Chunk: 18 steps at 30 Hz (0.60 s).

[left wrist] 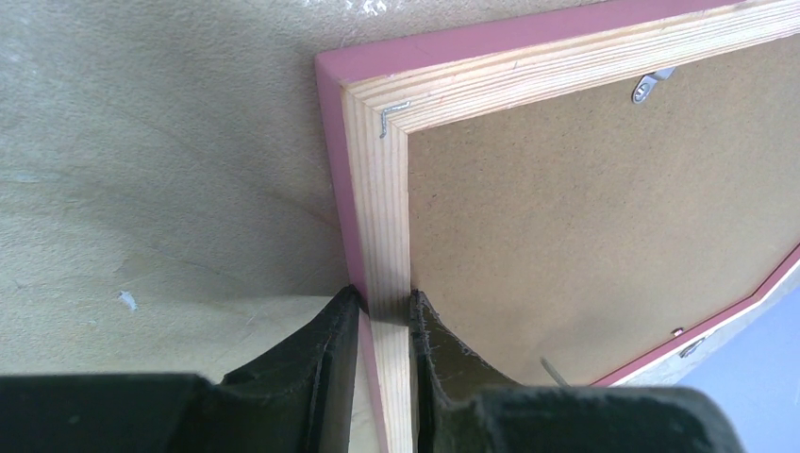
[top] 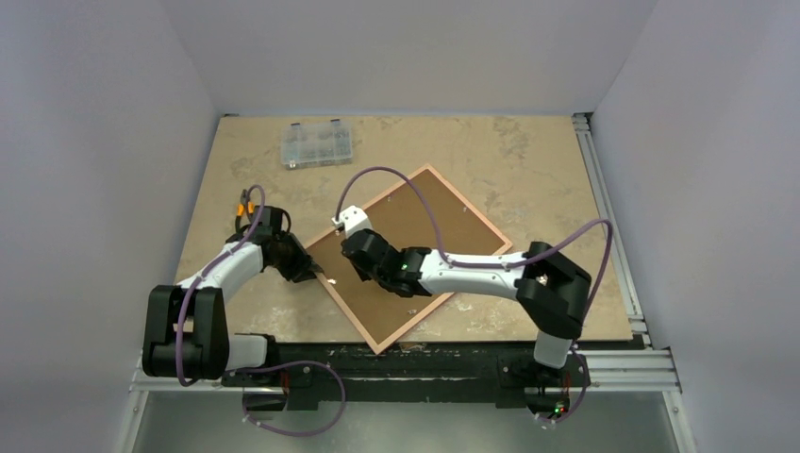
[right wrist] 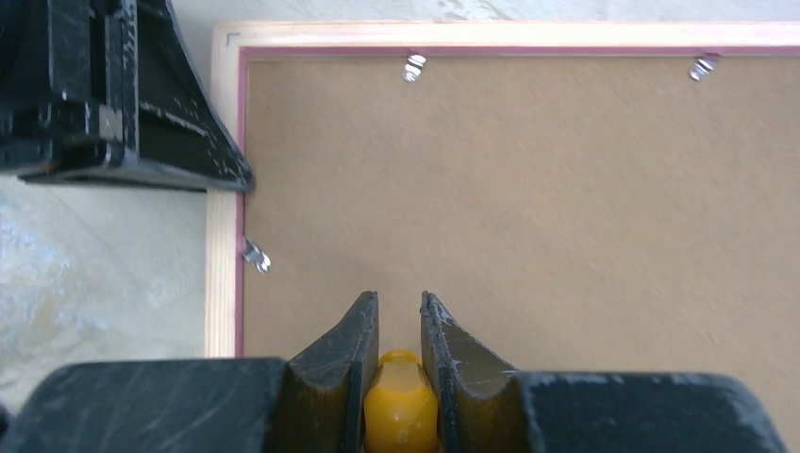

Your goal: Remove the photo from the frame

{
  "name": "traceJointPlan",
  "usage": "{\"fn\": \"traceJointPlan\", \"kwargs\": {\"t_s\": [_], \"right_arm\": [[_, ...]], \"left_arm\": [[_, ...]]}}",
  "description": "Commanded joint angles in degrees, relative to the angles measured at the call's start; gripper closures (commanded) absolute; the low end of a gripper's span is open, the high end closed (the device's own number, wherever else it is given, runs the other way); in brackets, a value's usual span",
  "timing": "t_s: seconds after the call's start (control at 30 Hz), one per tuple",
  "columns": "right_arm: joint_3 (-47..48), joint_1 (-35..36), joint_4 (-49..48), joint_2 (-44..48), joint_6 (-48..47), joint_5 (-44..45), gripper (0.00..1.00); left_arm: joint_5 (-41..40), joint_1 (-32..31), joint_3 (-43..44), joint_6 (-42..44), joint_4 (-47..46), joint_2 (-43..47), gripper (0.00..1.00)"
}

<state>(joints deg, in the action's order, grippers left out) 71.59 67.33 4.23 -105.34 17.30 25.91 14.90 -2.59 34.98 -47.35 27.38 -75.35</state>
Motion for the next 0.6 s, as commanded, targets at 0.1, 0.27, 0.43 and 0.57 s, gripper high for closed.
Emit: {"fn": "traceJointPlan", "kwargs": {"t_s": [0.1,0.27,0.43,0.57], "right_arm": [[-8.5,-0.3,-1.2,12.6,2.1,-4.3,1.0],[-9.0,-0.8,-8.6,9.9,3.4,-9.9,1.0],[-3.2,-1.1,-11.8,2.0,2.8,-12.3,1.0],[0.3,-1.1,-13.9,-1.9,1.5,-12.9,1.0]], "left_arm": [[1.1,0.6,-0.8,1.3,-1.8,1.6,0.78],[0.8,0.6,-1.9,1.1,-1.9,2.8,0.78],[0.5,0.6,-2.1,1.2,-1.4,3.8,0.76],[0.5,0.6,-1.5,1.4,-1.5,2.9,0.73]]}}
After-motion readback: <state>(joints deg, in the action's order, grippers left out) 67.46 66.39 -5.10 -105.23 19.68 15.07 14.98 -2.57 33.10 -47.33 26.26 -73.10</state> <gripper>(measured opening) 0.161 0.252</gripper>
